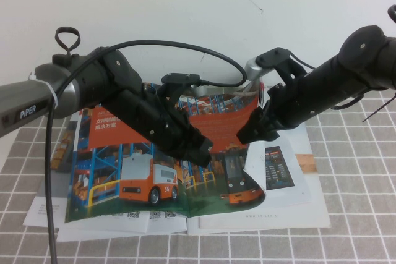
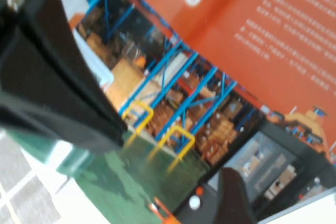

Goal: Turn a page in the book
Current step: Open the closed book

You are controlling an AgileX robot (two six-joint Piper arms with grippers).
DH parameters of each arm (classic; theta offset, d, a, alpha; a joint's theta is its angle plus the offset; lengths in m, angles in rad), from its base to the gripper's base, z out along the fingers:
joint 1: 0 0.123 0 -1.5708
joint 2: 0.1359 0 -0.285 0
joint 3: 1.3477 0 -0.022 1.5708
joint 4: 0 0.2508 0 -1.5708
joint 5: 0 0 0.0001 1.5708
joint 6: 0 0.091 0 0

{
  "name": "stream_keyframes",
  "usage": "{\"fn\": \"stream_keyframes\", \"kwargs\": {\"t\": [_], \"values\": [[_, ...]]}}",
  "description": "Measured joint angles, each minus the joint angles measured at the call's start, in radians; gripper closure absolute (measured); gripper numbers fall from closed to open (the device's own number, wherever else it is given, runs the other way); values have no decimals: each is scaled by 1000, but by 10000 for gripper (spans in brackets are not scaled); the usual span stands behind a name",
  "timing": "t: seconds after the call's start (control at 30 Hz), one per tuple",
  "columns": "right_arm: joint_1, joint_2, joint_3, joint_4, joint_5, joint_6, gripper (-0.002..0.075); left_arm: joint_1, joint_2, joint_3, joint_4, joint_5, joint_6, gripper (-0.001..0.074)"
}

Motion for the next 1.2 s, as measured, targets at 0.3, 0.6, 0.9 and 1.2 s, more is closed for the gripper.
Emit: {"fn": "stream_keyframes", "kwargs": {"t": [0.3, 0.6, 0.9, 1.2], "values": [[0, 0, 0, 21, -56, 174, 316, 0, 0, 0, -6, 0, 0, 738], [0, 48, -4, -1, -34, 214, 316, 0, 0, 0, -39, 0, 17, 738], [0, 62, -6, -6, -42, 214, 317, 0, 0, 0, -99, -4, 54, 738], [0, 64, -6, -6, -42, 214, 317, -11, 0, 0, -222, -16, 113, 573]]}}
